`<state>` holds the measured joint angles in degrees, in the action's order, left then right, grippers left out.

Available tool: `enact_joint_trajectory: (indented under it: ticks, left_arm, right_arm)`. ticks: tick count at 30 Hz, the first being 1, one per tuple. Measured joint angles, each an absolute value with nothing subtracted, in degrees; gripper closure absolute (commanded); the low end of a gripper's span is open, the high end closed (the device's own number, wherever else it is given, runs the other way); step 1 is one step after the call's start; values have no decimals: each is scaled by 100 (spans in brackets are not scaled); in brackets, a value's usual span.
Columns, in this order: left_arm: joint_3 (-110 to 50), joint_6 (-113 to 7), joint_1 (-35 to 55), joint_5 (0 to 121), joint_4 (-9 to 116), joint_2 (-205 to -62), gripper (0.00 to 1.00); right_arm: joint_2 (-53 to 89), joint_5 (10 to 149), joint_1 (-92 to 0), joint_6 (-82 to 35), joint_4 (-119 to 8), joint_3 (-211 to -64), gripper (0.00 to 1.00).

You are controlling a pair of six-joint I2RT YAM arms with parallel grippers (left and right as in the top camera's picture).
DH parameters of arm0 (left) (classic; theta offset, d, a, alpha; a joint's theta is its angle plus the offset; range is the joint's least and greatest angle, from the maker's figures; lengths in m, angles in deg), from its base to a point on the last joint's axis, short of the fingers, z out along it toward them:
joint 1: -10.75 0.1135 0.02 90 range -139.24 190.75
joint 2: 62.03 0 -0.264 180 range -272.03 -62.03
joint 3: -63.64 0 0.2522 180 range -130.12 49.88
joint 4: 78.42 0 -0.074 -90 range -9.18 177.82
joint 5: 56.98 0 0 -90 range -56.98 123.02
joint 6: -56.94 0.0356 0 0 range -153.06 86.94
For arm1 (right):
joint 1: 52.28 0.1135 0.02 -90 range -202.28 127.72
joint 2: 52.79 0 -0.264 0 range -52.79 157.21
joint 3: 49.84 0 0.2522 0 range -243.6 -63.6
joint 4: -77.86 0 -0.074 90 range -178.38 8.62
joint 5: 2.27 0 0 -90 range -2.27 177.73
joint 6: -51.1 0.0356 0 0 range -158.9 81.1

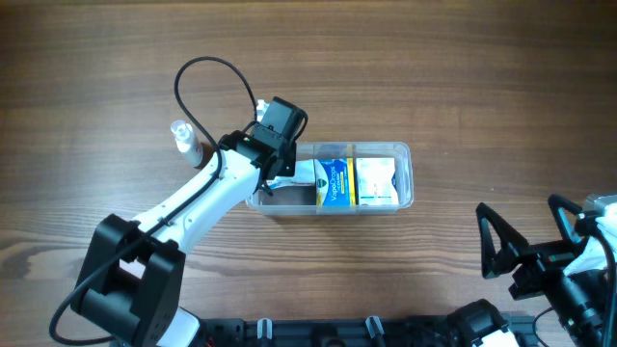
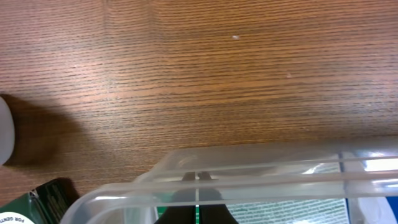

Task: Pack container
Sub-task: 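Move the left gripper left to the green Zam-Buk tin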

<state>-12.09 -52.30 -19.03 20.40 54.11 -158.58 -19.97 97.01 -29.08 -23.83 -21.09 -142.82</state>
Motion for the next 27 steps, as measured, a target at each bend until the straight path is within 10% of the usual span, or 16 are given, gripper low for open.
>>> enact_joint_trajectory:
  ticks: [3, 8, 16, 27]
  left_arm:
    - [-1209, -5230, -1830, 2081, 5326, -15856, 88]
    - [-1253, -5265, -1800, 2495, 4631, -15128, 14]
    - [-1574, -5593, -1247, 2234, 2834, -13043, 25]
    - [-193, -6485, 62, 2237, 3936, -13930, 16]
  right_arm:
    - [-1997, 9701, -2908, -2383, -2109, -14282, 0]
    - [-1997, 9701, -2908, -2383, -2107, -14282, 0]
    - [-1997, 9701, -2908, -2383, -2107, -14282, 0]
    - [-1997, 9701, -2908, -2383, -2107, -14282, 0]
